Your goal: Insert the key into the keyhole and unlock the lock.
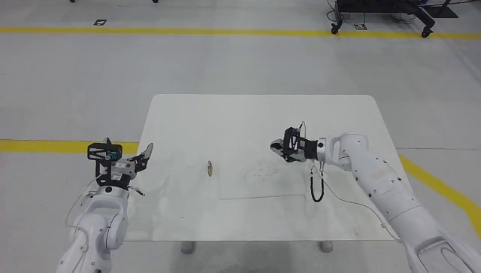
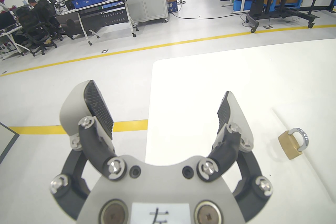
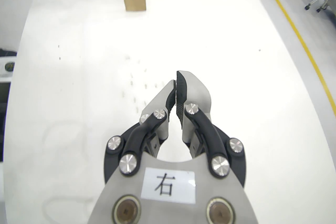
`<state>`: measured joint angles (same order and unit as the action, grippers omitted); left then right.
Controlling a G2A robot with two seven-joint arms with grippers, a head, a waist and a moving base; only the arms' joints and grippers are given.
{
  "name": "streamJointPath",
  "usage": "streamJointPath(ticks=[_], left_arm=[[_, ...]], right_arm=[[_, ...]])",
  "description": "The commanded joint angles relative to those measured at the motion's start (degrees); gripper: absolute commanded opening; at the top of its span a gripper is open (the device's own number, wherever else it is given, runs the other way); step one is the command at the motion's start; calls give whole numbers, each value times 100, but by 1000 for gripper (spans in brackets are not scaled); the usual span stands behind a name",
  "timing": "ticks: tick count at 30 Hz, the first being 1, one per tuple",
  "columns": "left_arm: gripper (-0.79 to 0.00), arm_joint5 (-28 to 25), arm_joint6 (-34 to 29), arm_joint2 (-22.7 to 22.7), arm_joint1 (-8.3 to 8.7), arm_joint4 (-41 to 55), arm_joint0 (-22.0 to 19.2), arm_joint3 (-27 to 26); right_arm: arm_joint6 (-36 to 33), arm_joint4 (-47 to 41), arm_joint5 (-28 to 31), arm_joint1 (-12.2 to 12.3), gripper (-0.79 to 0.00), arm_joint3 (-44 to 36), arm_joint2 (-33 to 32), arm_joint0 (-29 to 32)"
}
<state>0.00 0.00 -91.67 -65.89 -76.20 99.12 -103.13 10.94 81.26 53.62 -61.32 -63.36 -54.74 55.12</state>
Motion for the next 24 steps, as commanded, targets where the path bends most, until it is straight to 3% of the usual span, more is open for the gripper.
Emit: streamJointPath(ticks=[1, 5, 16, 20, 24], left_arm=[[0, 0, 0, 0, 0, 0, 0, 0], [0, 0, 0, 0, 0, 0, 0, 0], [0, 0, 0, 0, 0, 0, 0, 0], [0, 321, 242, 123, -19, -481, -10, -130], [0, -217, -201, 461, -79, 533, -231, -286]], right_arm=[[370, -170, -84, -28, -785, 100, -12, -10], [983, -542, 212, -61, -785, 301, -41, -39], [975, -585, 155, -64, -785, 291, -46, -2], [1305, -1305, 429, -112, -785, 446, -111, 33], [1767, -2454, 438, -221, -785, 681, 88, -5]])
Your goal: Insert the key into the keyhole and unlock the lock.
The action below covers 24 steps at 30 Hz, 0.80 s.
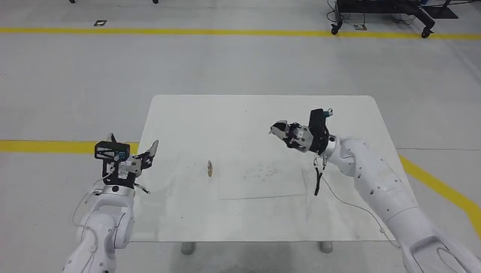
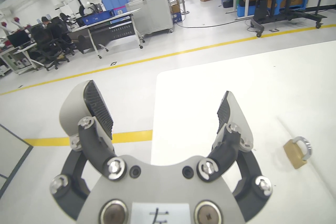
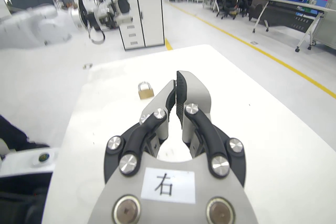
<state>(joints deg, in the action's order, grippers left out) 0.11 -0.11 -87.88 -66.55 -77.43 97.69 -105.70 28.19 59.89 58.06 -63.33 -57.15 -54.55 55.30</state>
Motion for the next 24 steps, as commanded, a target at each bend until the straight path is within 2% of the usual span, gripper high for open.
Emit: streamJointPath(ticks=[1, 3, 13, 16, 18, 21, 24], left_arm=[[0, -327, -402, 110, -26, 1002, -187, -8], [0, -487, -801, 204, -47, 1527, -405, -30], [0, -539, -761, 218, -53, 1625, -397, -21], [0, -1132, -988, 193, -77, 2976, -389, 75], [0, -1686, -1499, 167, -77, 4134, -520, 232], [0, -2208, -2572, 264, -79, 6003, -971, 675], [0, -2330, -3464, 504, -101, 7459, -1599, 1259]], right_arm=[[67, -551, -6, -40, -785, 103, 157, -54], [116, -960, -6, -69, -785, 170, 323, -118], [81, -1160, -6, -68, -785, 178, 469, -170], [-11, -1473, -6, -105, -785, 51, 528, -50], [-224, -2110, -6, -170, -785, 48, 657, -7], [-640, -3193, -6, -288, -785, 18, 933, -53], [-1081, -4283, -6, -390, -785, 111, 1175, -173]])
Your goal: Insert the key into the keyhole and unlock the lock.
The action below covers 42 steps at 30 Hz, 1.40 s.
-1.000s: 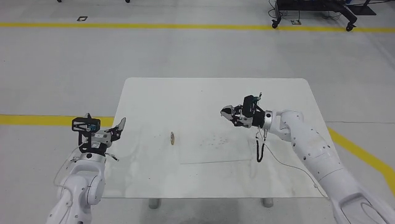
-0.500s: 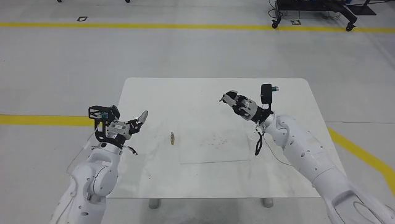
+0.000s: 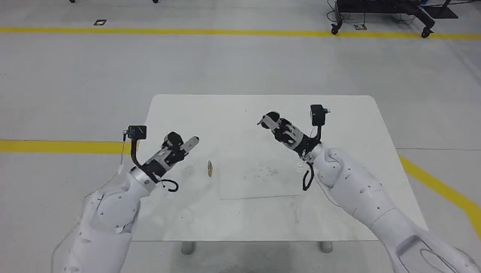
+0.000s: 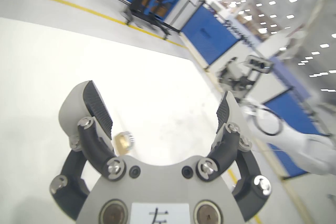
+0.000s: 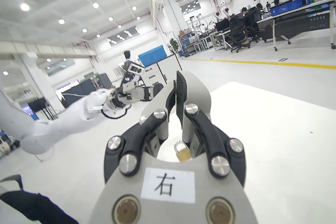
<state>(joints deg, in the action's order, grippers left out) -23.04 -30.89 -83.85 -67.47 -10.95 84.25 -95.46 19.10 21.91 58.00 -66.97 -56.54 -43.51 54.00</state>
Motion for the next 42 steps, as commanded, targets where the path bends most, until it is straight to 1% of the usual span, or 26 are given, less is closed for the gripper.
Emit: streamJointPath(ticks=[1, 5, 6, 8, 9, 11, 13, 14, 15, 16, 18, 19, 20, 22, 26, 32, 38, 42], left_arm=[[0, -41, -649, 211, -23, 1208, -469, 445], [0, -121, -1417, 622, -91, 2384, -1174, 1216], [0, -144, -1569, 726, -107, 2504, -1323, 1388], [0, -290, -1672, 918, -140, 2516, -1564, 1639], [-15, -386, -1700, 1036, -162, 2541, -1644, 1727], [-77, -550, -1703, 1247, -207, 2559, -1802, 1883], [-102, -729, -1600, 1424, -246, 2426, -1932, 2009], [-129, -781, -1485, 1499, -263, 2255, -1990, 2065], [-179, -800, -1322, 1574, -280, 2059, -2039, 2100], [-262, -814, -1149, 1643, -299, 1893, -2072, 2111], [-332, -832, -864, 1748, -329, 1690, -2103, 2123], [-388, -855, -770, 1782, -339, 1618, -2117, 2116], [-403, -869, -670, 1801, -345, 1507, -2132, 2118], [-416, -876, -531, 1855, -357, 1340, -2144, 2098], [-413, -847, -390, 1964, -379, 1172, -2155, 2067], [-434, -862, -290, 2094, -404, 1027, -2173, 2062], [-502, -873, -255, 2118, -405, 964, -2173, 2056], [-591, -874, -251, 2130, -404, 921, -2169, 2069]], right_arm=[[-315, -876, 0, -62, -785, 88, 138, -84], [-998, -2027, 0, -156, -785, 247, 284, -249], [-1174, -2252, 0, -174, -785, 238, 304, -269], [-1538, -2688, 0, -204, -785, 213, 318, -285], [-1725, -2865, 0, -216, -785, 217, 312, -296], [-2103, -3145, 0, -246, -785, 261, 308, -311], [-2446, -3488, 0, -295, -785, 310, 316, -305], [-2654, -3729, 0, -325, -785, 314, 330, -287], [-2881, -3958, 0, -354, -785, 357, 333, -287], [-3129, -4155, 0, -384, -785, 413, 343, -291], [-3573, -4526, 0, -445, -785, 529, 324, -323], [-3789, -4648, 0, -475, -785, 601, 312, -337], [-3974, -4758, 0, -506, -785, 673, 293, -353], [-4306, -4998, 0, -573, -785, 791, 253, -364], [-4884, -5290, 0, -702, -785, 996, 155, -392], [-5516, -5533, 0, -877, -785, 1260, -31, -410], [-5932, -5630, 0, -1030, -785, 1482, -238, -424], [-6125, -5622, 0, -1119, -785, 1594, -378, -425]])
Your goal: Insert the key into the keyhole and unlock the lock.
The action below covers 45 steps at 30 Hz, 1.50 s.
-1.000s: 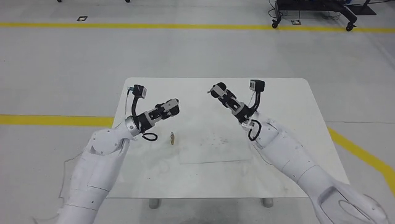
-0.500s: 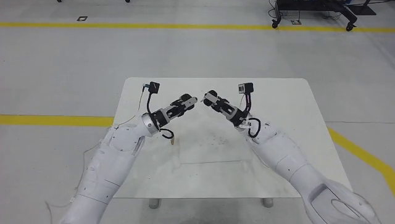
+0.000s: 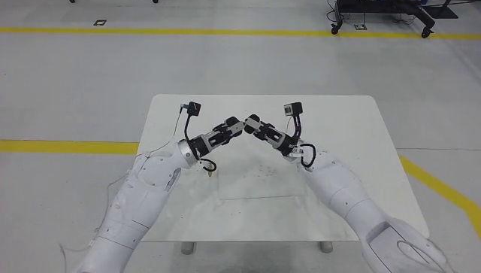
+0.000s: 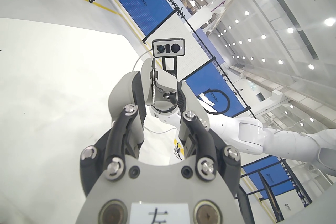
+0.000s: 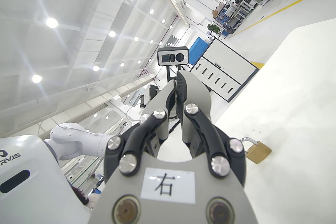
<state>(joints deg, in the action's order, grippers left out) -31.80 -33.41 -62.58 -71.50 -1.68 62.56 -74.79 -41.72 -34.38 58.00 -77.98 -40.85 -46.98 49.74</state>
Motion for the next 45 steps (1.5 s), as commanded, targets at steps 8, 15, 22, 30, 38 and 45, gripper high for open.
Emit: streamJointPath(ticks=[8, 15, 22, 30, 38, 45], left_arm=[[-631, -1, 53, 23, 2, -99, 10, -24], [-779, 32, 92, 46, 3, -204, 14, -18], [-785, 103, 180, 74, -2, -337, 2, -21], [-785, 228, 462, 54, 0, -630, 40, -101], [-785, 213, 511, -77, 38, -774, 118, -237], [-785, 145, 433, -313, 106, -862, 209, -358]], right_arm=[[-326, 64, 0, -160, -785, 194, -316, 9], [-456, 160, 0, -254, -785, 271, -532, 30], [-456, 323, 0, -319, -785, 296, -665, 55], [-456, 435, 0, -357, -591, 288, -743, 81], [-456, 546, 0, -370, 0, 274, -784, 102], [-456, 541, 0, -366, 0, 263, -895, 109]])
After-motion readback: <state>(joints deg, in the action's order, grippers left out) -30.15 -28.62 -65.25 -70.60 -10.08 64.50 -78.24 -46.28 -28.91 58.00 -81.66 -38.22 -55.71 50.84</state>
